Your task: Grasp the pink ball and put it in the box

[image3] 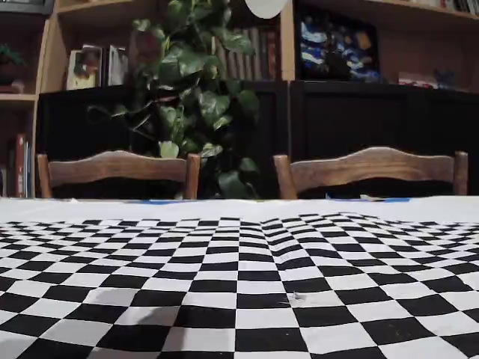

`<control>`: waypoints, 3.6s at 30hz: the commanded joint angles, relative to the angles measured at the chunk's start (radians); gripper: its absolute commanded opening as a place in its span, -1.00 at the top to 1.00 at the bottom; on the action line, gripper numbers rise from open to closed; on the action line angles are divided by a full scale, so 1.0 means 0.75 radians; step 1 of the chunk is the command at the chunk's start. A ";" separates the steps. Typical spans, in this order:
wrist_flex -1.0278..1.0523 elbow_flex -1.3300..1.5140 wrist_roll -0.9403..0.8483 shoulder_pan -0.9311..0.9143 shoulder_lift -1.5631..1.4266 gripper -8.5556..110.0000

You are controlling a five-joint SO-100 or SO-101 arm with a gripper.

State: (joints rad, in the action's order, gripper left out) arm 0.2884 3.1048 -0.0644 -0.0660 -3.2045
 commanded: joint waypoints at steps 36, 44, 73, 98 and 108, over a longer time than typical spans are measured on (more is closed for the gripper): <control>-0.112 0.008 -1.829 -0.659 0.020 0.30; -0.178 0.010 -2.002 -0.959 0.020 0.31; -0.270 0.010 -2.064 -1.743 0.029 0.31; -0.245 0.010 -2.062 -2.162 0.041 0.31; -0.245 0.010 -2.062 -2.215 0.043 0.31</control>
State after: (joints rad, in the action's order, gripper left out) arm 0.1012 3.1048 -1.6045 -1.6981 -3.1784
